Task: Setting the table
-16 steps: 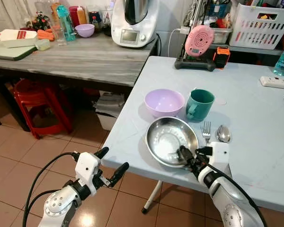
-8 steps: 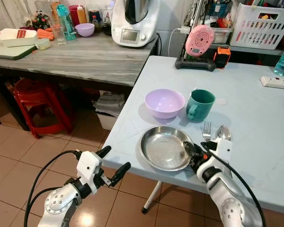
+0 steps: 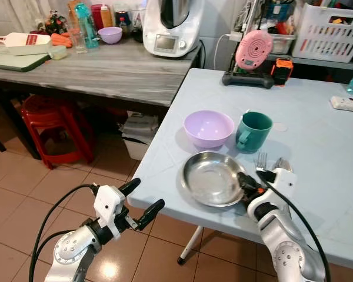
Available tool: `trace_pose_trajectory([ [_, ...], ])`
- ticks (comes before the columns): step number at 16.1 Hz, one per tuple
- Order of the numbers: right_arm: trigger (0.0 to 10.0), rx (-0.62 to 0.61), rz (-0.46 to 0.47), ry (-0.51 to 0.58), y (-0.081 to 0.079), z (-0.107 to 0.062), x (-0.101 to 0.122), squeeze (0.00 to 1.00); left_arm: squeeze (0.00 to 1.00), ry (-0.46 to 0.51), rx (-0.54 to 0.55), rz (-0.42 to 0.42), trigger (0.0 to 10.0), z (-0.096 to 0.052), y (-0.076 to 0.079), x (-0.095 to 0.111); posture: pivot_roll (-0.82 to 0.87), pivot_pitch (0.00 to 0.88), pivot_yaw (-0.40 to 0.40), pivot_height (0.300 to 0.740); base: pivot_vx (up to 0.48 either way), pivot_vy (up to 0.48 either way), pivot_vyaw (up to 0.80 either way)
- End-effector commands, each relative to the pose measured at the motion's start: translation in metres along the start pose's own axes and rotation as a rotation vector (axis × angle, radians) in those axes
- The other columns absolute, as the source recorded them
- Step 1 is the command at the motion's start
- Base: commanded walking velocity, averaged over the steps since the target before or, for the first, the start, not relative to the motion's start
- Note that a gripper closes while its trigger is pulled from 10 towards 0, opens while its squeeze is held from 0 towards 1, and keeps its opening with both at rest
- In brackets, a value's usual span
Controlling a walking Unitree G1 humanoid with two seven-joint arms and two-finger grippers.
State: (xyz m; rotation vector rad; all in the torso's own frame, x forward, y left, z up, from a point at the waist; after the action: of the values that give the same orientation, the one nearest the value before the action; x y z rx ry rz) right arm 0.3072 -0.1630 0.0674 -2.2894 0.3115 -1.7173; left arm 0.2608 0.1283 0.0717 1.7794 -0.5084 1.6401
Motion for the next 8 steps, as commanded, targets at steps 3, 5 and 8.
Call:
trace_pose_trajectory([
  [3,0.4,-0.058,-0.004,-0.040,0.009,0.000,-0.009,0.00,0.00,0.006,-0.020,0.021,10.0,0.000,0.002,0.008,-0.01,0.000,0.029,0.740,0.000,0.000,0.00],
  [5,10.0,-0.069,-0.033,-0.039,0.009,0.001,-0.008,0.00,0.00,0.019,0.012,0.026,10.0,0.002,-0.001,0.013,-0.01,0.000,0.030,0.740,0.000,0.000,0.00],
  [8,10.0,-0.070,-0.059,-0.017,0.006,0.001,-0.002,0.00,0.00,0.038,0.158,0.013,10.0,0.009,-0.016,0.020,-0.01,0.000,0.034,0.740,0.000,0.000,0.00],
])
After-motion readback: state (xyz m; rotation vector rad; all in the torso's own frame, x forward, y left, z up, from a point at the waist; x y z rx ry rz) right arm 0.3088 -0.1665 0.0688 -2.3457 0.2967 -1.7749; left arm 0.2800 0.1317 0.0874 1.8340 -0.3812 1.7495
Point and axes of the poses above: a point about 5 cm out from each wrist's last joint towards the gripper, its own z axis pointing out of the wrist towards the gripper, its own x axis along the axis of the wrist's last joint, y = z × x, the point moved 4 cm from there along z, pointing out of the wrist towards the gripper, and after that the axes turned 10 degrees about -z, right-handed, at the moved point
